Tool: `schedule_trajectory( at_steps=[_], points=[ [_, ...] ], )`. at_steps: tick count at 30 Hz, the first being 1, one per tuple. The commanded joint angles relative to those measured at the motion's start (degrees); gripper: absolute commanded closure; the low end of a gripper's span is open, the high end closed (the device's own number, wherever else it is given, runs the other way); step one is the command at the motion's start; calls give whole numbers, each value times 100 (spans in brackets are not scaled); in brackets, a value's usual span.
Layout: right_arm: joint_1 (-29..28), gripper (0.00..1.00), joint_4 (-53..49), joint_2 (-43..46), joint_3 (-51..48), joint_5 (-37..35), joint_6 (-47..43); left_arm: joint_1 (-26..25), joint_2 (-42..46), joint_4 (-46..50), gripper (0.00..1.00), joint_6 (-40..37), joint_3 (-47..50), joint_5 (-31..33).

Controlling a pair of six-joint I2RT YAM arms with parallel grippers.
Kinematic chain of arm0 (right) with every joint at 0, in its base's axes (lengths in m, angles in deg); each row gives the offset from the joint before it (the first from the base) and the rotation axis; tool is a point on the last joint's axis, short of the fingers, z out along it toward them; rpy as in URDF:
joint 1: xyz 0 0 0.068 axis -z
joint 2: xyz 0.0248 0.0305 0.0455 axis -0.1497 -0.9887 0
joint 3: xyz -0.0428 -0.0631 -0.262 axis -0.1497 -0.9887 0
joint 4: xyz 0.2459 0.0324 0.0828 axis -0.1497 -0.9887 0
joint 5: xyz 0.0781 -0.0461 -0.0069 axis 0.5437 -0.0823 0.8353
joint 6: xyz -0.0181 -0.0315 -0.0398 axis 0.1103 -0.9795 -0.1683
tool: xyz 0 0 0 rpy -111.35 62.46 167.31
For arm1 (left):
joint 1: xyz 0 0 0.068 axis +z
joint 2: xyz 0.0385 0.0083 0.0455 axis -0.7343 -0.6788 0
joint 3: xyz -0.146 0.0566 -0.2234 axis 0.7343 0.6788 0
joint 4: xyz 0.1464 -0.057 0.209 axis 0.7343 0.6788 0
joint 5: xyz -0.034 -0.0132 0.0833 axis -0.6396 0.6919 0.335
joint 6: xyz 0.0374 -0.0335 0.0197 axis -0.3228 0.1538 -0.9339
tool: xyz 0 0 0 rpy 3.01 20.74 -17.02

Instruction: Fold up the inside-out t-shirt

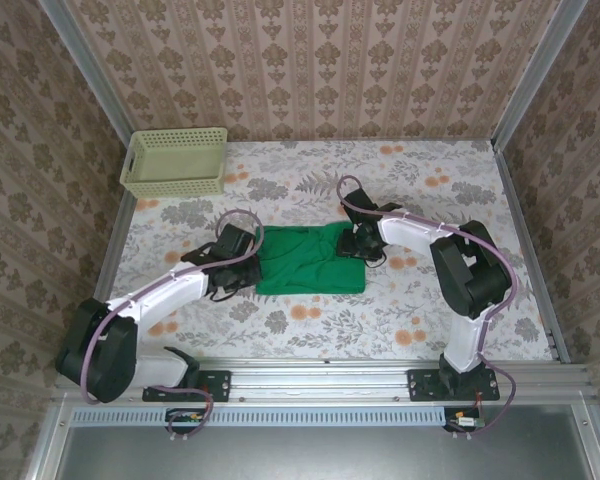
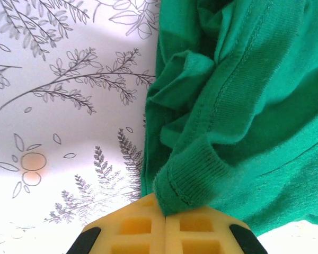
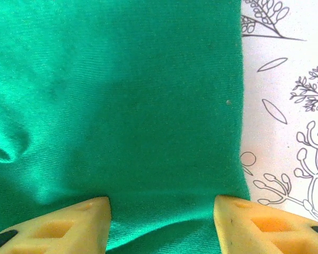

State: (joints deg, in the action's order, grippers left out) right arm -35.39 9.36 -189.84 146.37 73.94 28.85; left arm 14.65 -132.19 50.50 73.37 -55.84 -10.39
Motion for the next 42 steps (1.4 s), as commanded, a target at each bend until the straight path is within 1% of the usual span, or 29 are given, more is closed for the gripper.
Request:
schedule_trajectory(
  at_steps=[1,6,8,10,13,16,18,20,23,24,27,29,31,33,35,37,40,42],
  points=[
    [-58,44,-24,152,37,-276,-184,-20,41,-185,96,-61,-61,-527],
    [-469,43,-445,794,-45,-917,-406,-159,21,107,88,-219,-280,-445],
    [-621,43,-526,1087,-248,-1027,-400,-154,-42,158,81,-303,-295,-410],
    [-732,42,-531,1348,-544,-990,-358,-171,-146,83,71,-447,-302,-561],
    [-819,40,-531,1643,-1023,-968,-250,-323,-216,61,63,-541,-337,-618],
    [-837,37,-231,1794,-1483,-717,-132,-566,-297,33,55,-598,-395,-493],
    [-837,37,63,1717,-1654,-535,-56,-591,-429,38,53,-567,-424,-434],
    [-837,37,238,1548,-1698,-463,10,-564,-536,-34,57,-494,-420,-407],
    [-837,39,358,1298,-1638,-452,81,-513,-639,-212,68,-433,-435,-468],
    [-827,41,362,1247,-1606,-491,86,-488,-692,-201,73,-454,-476,-479],
    [-828,51,214,1162,-1498,-726,40,-406,-746,-11,90,-510,-620,-486],
    [-829,61,33,1202,-1487,-1008,16,-377,-614,186,98,-538,-678,-508],
    [-837,71,-99,1296,-1504,-1320,-21,-379,-357,386,100,-523,-714,-546],
    [-837,79,-348,1442,-1568,-1524,-68,-357,-54,579,100,-393,-703,-747],
    [-837,81,-441,1638,-1672,-1658,-84,-360,268,647,100,-211,-622,-972],
    [-837,83,-396,1815,-1817,-1650,-75,-340,468,719,98,-79,-483,-1002],
    [-838,85,-280,1925,-1960,-1548,-67,-212,539,780,98,-51,-229,-1040],
    [-837,86,-263,1889,-1971,-1536,-48,-118,542,644,98,-30,-34,-1170]
  ],
)
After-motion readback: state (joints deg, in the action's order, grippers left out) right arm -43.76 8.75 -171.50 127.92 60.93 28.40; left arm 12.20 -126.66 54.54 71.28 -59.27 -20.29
